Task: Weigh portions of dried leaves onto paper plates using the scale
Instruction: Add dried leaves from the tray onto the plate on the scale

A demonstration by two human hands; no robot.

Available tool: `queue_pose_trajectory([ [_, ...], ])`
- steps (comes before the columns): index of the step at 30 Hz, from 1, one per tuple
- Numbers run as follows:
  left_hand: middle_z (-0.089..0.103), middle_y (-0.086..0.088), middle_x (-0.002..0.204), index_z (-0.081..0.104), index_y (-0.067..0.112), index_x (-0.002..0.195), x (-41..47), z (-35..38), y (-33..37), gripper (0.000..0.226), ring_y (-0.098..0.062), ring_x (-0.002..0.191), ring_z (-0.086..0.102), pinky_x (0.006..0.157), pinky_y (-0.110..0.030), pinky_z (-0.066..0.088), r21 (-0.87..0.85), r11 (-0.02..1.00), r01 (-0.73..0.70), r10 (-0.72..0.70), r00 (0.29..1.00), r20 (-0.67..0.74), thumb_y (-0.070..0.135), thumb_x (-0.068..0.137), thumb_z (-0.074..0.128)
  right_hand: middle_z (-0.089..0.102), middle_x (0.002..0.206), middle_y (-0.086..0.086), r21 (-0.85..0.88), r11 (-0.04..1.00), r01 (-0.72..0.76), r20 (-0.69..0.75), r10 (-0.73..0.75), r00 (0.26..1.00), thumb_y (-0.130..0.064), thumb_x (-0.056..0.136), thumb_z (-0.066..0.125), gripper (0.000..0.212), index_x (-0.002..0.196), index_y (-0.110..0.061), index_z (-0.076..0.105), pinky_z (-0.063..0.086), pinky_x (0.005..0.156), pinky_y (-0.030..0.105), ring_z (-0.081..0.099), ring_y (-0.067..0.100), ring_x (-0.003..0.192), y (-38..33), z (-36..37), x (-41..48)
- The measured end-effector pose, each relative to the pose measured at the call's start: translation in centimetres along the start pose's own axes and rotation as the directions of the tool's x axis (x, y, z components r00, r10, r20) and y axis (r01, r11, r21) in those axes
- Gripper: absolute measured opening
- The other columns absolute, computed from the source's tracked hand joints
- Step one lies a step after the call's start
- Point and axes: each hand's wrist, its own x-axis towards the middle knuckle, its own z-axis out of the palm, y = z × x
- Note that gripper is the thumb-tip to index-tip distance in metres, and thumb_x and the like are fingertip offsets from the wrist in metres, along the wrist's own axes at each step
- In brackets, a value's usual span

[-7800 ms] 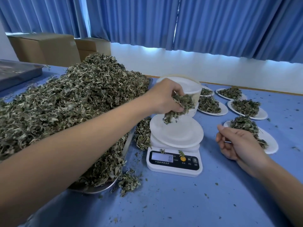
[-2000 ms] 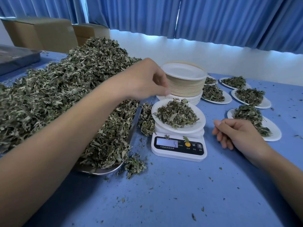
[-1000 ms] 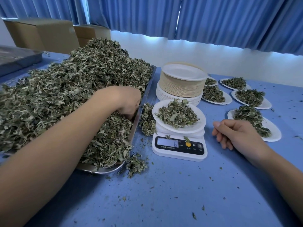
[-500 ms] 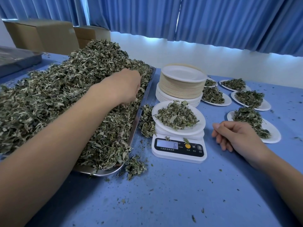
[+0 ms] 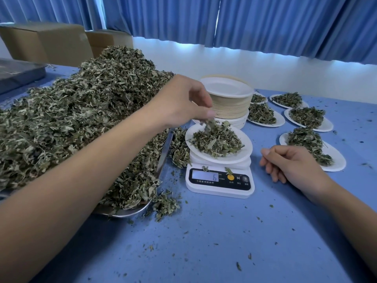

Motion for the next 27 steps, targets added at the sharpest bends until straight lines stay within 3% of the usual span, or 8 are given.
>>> queue_pose_trajectory([
  [3, 0.069, 0.014, 0.121, 0.068, 0.024, 0.126, 0.0, 0.7, -0.1, 0.031, 0.0, 0.114, 0.062, 0.109, -0.03, 0.045, 0.023, 1.0, 0.013, -0.016, 0.991, 0.136, 0.033, 0.096, 0.068, 0.062, 0.063, 0.01, 0.001, 1.0, 0.002, 0.001, -0.002, 1.0, -0.034, 0.101, 0.061, 0.039, 0.072, -0.01, 0.073, 0.041, 0.042, 0.022, 0.054, 0.019, 0.049, 0.0, 0.0, 0.0],
  [6, 0.07, 0.005, 0.119, 0.068, 0.022, 0.122, 0.1, 0.2, -0.1, 0.025, -0.024, 0.112, 0.068, 0.103, -0.046, 0.051, 0.075, 0.997, 0.023, -0.027, 0.998, 0.055, 0.023, 0.106, 0.049, 0.063, 0.063, 0.01, -0.002, 1.0, 0.005, 0.004, -0.005, 1.0, -0.034, 0.101, 0.061, 0.039, 0.072, -0.011, 0.073, 0.041, 0.042, 0.022, 0.054, 0.019, 0.048, 0.0, 0.0, 0.0],
  [10, 0.066, -0.008, 0.127, 0.068, 0.015, 0.124, 0.7, -1.4, -1.1, 0.033, -0.029, 0.109, 0.064, 0.094, -0.037, 0.051, 0.486, 0.869, 0.094, -0.112, 0.994, 0.009, 0.011, 0.105, 0.042, 0.063, 0.063, 0.009, -0.013, 1.0, 0.012, 0.002, -0.012, 1.0, -0.034, 0.102, 0.061, 0.039, 0.072, -0.012, 0.073, 0.042, 0.042, 0.022, 0.055, 0.019, 0.048, 0.2, -0.1, 0.1],
  [14, 0.07, -0.015, 0.116, 0.068, 0.006, 0.116, 0.7, -2.8, -3.0, 0.024, -0.032, 0.101, 0.067, 0.089, -0.044, 0.055, 0.714, 0.674, 0.188, -0.342, 0.936, 0.077, 0.008, 0.1, 0.051, 0.063, 0.062, 0.009, -0.013, 1.0, 0.014, 0.003, -0.014, 1.0, -0.034, 0.102, 0.061, 0.039, 0.072, -0.012, 0.073, 0.042, 0.042, 0.021, 0.055, 0.018, 0.048, 0.2, -0.1, 0.1],
  [18, 0.067, -0.005, 0.107, 0.067, 0.007, 0.111, 0.2, -3.2, -3.3, 0.028, -0.025, 0.096, 0.063, 0.077, -0.034, 0.049, 0.839, 0.538, 0.081, -0.519, 0.816, 0.254, 0.029, 0.094, 0.07, 0.063, 0.063, 0.009, -0.011, 1.0, 0.015, 0.005, -0.015, 1.0, -0.035, 0.101, 0.061, 0.039, 0.072, -0.012, 0.073, 0.042, 0.042, 0.021, 0.055, 0.018, 0.048, 0.2, 0.0, 0.1],
  [21, 0.066, -0.001, 0.095, 0.068, 0.011, 0.104, -0.3, -2.5, -3.3, 0.02, -0.022, 0.085, 0.061, 0.068, -0.03, 0.046, 0.854, 0.519, 0.015, -0.565, 0.756, 0.331, 0.024, 0.09, 0.073, 0.063, 0.063, 0.009, -0.011, 1.0, 0.015, 0.004, -0.015, 1.0, -0.035, 0.101, 0.061, 0.039, 0.072, -0.011, 0.073, 0.042, 0.042, 0.021, 0.055, 0.018, 0.049, 0.1, 0.0, 0.1],
  [24, 0.065, -0.003, 0.084, 0.067, 0.009, 0.09, -0.5, -1.6, -3.2, 0.004, -0.022, 0.074, 0.058, 0.064, -0.031, 0.046, 0.847, 0.531, 0.015, -0.549, 0.768, 0.33, 0.005, 0.088, 0.065, 0.063, 0.063, 0.01, -0.011, 1.0, 0.011, 0.001, -0.011, 1.0, -0.035, 0.101, 0.061, 0.039, 0.072, -0.011, 0.073, 0.042, 0.042, 0.021, 0.055, 0.018, 0.049, 0.0, 0.0, 0.0],
  [27, 0.061, -0.003, 0.079, 0.066, 0.004, 0.089, -0.5, -1.4, -3.1, 0.012, -0.023, 0.074, 0.056, 0.062, -0.031, 0.046, 0.845, 0.534, 0.025, -0.53, 0.789, 0.311, -0.003, 0.087, 0.057, 0.063, 0.063, 0.009, -0.003, 1.0, 0.011, 0.0, -0.011, 1.0, -0.035, 0.1, 0.062, 0.039, 0.072, -0.011, 0.073, 0.042, 0.042, 0.021, 0.055, 0.018, 0.048, 0.1, 0.0, 0.0],
])
